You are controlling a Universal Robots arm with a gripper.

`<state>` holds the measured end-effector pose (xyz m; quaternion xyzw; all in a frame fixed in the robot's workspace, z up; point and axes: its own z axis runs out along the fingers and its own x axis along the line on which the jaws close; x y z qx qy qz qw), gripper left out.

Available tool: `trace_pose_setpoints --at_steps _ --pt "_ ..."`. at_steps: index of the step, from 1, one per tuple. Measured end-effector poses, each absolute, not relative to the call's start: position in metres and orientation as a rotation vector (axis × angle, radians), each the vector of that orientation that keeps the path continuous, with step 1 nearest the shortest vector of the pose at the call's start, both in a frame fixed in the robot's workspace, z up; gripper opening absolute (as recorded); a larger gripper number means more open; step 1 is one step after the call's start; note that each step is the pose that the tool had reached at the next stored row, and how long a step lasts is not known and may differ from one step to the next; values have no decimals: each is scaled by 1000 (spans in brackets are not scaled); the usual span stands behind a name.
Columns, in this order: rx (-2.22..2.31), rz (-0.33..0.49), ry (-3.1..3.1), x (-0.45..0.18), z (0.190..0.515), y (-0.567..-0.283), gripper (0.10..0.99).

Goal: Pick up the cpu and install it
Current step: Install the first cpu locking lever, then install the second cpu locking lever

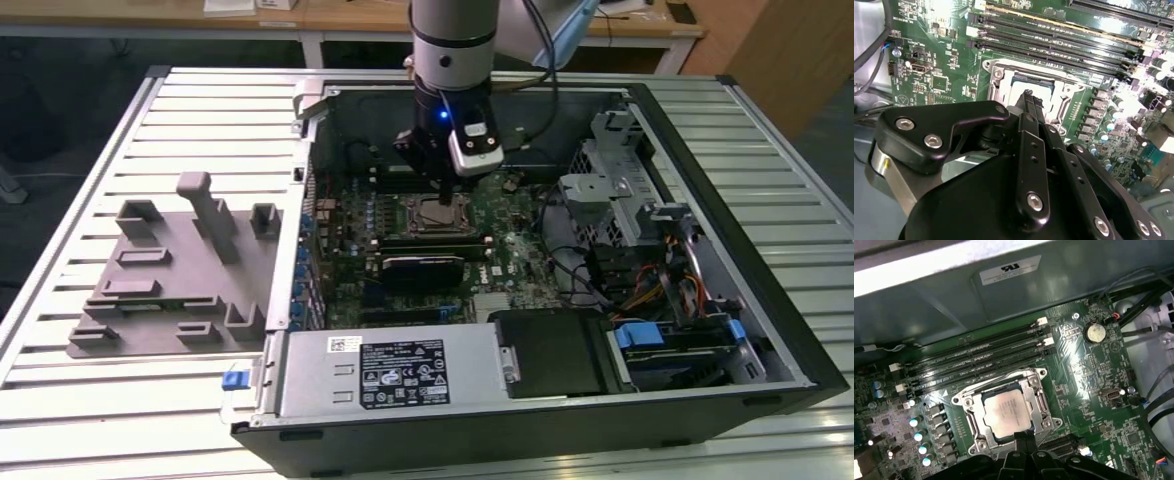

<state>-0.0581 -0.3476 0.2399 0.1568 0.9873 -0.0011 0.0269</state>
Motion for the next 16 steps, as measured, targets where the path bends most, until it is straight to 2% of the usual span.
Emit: trace_pose_setpoints --at_steps 16 --pt "481 -3 3050 -59 239 -341 110"
